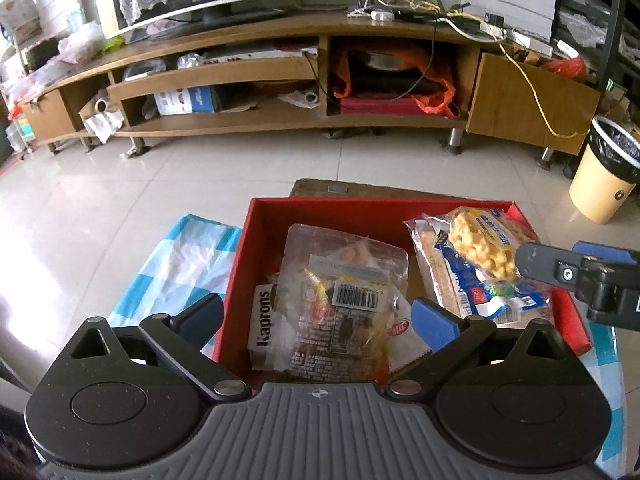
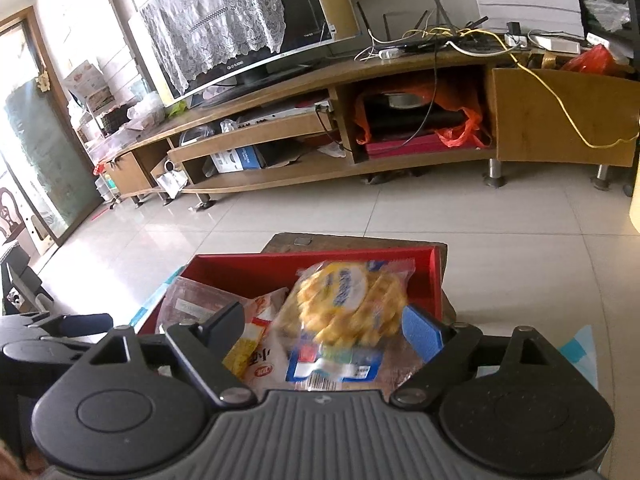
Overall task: Organize snacks
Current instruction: 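Lower both bags into the red box and open both tools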
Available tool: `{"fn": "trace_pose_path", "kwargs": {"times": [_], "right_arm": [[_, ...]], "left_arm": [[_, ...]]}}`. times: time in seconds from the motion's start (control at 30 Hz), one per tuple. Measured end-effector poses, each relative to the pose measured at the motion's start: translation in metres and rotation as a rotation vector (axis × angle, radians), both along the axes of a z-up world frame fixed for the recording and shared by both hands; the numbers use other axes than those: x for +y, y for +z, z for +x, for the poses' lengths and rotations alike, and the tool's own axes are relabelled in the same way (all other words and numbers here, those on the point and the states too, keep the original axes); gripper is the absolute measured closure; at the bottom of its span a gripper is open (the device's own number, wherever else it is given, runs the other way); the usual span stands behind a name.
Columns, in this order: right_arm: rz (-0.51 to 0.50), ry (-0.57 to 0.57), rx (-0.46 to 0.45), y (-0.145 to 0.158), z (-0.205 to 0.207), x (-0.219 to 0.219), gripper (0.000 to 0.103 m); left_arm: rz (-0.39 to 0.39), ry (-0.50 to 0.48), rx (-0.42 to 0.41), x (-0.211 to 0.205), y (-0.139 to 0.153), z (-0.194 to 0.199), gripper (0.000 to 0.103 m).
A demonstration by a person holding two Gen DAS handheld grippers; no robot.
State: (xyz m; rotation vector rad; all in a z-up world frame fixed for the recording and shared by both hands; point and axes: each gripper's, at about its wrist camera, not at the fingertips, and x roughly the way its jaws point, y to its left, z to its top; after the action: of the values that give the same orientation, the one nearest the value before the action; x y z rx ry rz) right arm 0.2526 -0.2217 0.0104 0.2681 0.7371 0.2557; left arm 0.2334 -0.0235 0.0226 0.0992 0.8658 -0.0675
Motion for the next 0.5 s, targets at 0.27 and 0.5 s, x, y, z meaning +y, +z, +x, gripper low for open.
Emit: {"fn": "trace_pose_path", "kwargs": {"times": [0.27,0.5], "right_arm": [[0.021,-0.020,0.005,0.008,-0.024,0.001,0.017],[0.018,-0.035,0.029,0.007,-0.050,0.001,0.017]], "left_arm": [[-0.009,-0.008,-0.009,0.001,0.010,-0.027,0.001],[-0.032,0.002,0.005,0.006,0.010,-0.046,0.001]]}}
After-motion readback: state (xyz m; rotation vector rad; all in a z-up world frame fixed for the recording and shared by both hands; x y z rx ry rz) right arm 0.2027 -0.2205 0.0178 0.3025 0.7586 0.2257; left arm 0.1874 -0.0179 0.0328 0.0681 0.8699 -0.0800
